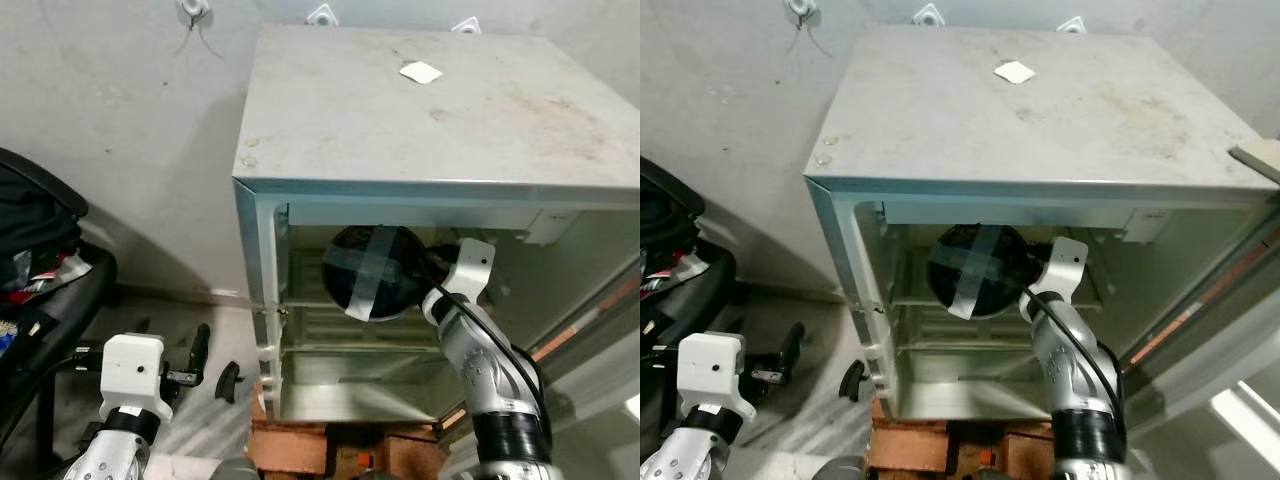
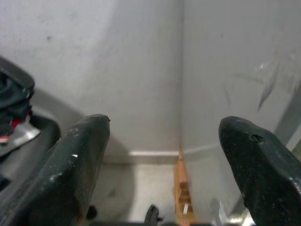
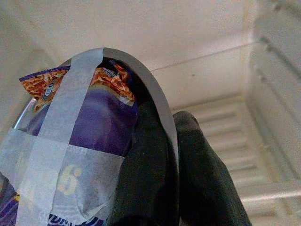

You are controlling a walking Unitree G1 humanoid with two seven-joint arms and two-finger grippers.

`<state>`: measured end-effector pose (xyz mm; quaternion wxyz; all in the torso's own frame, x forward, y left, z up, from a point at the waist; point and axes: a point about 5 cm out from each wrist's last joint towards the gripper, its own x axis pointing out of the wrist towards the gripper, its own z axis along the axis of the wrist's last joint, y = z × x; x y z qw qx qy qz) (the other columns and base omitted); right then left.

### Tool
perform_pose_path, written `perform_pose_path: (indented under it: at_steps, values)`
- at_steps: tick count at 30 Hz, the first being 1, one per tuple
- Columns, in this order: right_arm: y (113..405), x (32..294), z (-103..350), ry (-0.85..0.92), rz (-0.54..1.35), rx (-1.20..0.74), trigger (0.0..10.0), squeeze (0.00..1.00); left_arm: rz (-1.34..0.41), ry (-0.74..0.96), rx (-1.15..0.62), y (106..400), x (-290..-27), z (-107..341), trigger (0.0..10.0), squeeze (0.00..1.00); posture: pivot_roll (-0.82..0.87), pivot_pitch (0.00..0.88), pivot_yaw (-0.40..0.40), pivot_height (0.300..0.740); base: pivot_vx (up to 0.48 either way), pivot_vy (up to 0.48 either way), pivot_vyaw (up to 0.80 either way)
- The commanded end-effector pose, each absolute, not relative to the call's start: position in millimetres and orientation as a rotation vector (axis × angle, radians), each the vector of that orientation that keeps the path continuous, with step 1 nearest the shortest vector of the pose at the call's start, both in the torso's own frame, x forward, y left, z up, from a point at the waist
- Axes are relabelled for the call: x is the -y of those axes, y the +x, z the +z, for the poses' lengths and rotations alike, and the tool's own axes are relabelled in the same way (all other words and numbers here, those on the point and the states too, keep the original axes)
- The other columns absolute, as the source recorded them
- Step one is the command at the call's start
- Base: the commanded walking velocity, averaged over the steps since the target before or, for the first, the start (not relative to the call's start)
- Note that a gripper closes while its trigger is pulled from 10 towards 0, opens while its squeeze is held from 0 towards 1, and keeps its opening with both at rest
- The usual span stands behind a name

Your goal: Restocking fridge

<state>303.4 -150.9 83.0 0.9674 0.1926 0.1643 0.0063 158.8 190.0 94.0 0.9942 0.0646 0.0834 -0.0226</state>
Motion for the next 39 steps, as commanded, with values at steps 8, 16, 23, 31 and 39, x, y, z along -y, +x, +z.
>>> perform_pose_path:
  at_steps: [8,16,23,31,39]
  values:
    - [337.1,119.4,66.2,0.550,-0.105,-0.429,10.0,0.00,-0.002,0.136,-0.181,149.1,-190.7,102.3,10.0,0.00,0.30,0.142,-0.096,0.740,0.000,0.000,0.00]
    - [352.7,87.5,70.2,0.720,-0.122,-0.446,10.0,0.00,0.007,0.128,-0.204,138.5,-185.8,104.9,10.0,0.00,0.33,0.176,-0.114,0.740,0.000,0.000,0.00]
    - [354.5,65.5,71.3,0.896,-0.169,-0.488,10.0,0.00,0.017,0.116,-0.223,135.0,-183.0,104.5,10.0,0.00,0.34,0.194,-0.128,0.740,0.000,0.000,0.00]
    - [356.1,24.5,90.8,1.149,0.028,-0.446,10.0,1.00,0.041,0.095,-0.245,131.9,-185.4,104.2,10.0,0.00,0.34,0.206,-0.131,0.740,0.000,0.000,0.00]
    - [361.9,24.6,101.8,1.230,0.119,-0.380,10.0,1.00,0.031,0.090,-0.248,137.7,-182.2,103.3,10.0,0.00,0.32,0.200,-0.129,0.740,0.000,0.000,0.00]
